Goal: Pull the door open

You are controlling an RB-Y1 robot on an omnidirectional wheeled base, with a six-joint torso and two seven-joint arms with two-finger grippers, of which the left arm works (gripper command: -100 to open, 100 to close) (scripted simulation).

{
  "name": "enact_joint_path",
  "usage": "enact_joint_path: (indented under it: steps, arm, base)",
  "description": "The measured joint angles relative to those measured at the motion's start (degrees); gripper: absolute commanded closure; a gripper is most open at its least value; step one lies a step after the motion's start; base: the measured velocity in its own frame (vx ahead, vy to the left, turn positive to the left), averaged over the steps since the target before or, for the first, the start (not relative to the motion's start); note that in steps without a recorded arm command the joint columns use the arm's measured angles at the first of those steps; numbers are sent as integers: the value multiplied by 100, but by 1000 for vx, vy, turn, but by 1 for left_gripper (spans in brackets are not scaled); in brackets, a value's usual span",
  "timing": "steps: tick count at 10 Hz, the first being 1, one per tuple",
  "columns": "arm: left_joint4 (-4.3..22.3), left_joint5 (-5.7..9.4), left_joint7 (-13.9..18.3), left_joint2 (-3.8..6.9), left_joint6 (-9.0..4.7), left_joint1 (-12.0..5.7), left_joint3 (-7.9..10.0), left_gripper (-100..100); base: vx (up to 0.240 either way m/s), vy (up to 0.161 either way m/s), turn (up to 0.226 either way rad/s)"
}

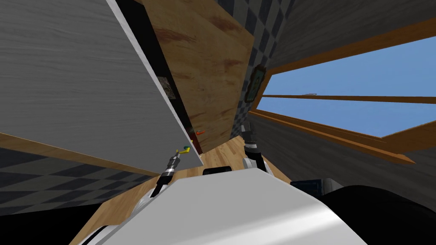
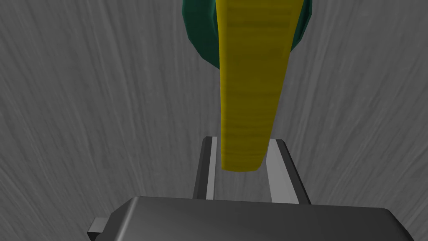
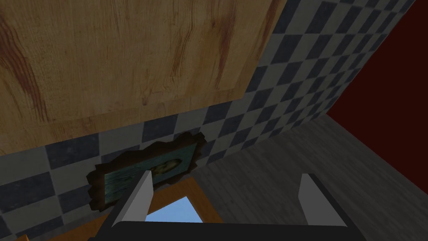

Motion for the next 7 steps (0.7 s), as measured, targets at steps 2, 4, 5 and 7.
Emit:
enact_joint_path:
  steps: [2, 4, 5, 7]
  arm:
    - [177, -57, 126, 40, -265, 4, -126, 100]
    - [129, -82, 198, 83, -361, 78, -190, 100]
    - [119, -79, 196, 88, -336, 97, -188, 100]
    - [48, -55, 231, 181, -455, 234, -210, 100]
  base:
    - [-137, 44, -86]
    - [-51, 16, 12]
    - [-108, 32, -138]
    - [-196, 51, -180]
